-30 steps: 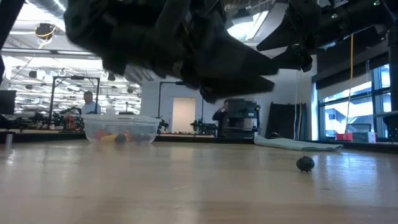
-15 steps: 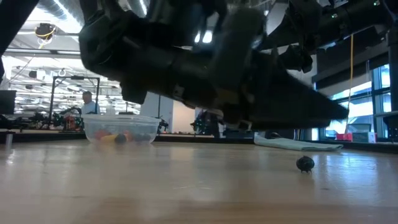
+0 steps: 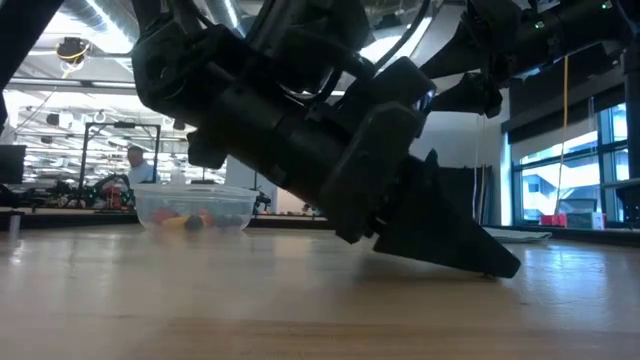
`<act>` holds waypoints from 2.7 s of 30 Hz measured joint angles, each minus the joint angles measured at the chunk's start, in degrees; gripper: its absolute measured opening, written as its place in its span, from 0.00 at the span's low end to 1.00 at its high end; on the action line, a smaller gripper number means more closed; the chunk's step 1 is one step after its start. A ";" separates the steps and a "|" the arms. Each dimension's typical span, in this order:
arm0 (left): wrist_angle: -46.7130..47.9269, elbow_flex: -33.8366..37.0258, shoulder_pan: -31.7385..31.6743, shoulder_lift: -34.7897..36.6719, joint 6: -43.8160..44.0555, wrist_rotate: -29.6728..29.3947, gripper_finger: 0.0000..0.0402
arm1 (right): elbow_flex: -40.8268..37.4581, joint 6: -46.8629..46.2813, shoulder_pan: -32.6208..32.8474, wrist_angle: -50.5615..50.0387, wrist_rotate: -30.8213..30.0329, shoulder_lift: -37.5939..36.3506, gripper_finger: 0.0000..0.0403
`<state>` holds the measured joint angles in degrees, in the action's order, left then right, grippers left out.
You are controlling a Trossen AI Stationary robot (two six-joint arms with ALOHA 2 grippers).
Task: Pick and placing Produce into tupperware
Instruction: Put the blueberry into the transparent bin
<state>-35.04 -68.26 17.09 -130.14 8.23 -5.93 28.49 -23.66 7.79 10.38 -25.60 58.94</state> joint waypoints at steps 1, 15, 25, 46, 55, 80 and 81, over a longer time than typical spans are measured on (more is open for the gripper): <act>0.85 -0.05 0.01 0.01 0.00 -0.32 0.40 | 0.00 0.04 0.00 -0.01 -0.01 0.00 0.84; 0.76 0.06 -0.08 -0.51 0.20 -1.18 0.11 | 0.00 0.15 0.00 -0.16 -0.07 0.00 0.84; 0.78 0.11 -0.26 -0.19 0.37 -1.92 0.10 | 0.00 -0.04 0.00 -0.57 -0.09 0.00 0.84; 67.07 0.23 -15.05 45.69 -4.79 -20.61 0.10 | 0.02 -4.69 -0.01 -0.79 -0.37 -0.02 0.84; 95.73 0.23 -28.44 59.86 11.50 -27.96 0.11 | 0.02 -5.79 -0.09 -0.34 -5.41 -0.02 0.84; 59.73 34.85 -46.33 58.69 9.62 -18.07 0.13 | 0.02 -5.85 -3.02 1.55 -9.80 -0.02 0.84; 59.01 35.14 -46.35 58.70 9.62 -18.11 0.14 | 0.01 -5.91 -3.02 1.48 -9.79 -0.02 0.84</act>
<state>23.97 -33.13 -29.26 -71.44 17.85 -24.04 28.50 -29.57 4.78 11.86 -35.39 58.92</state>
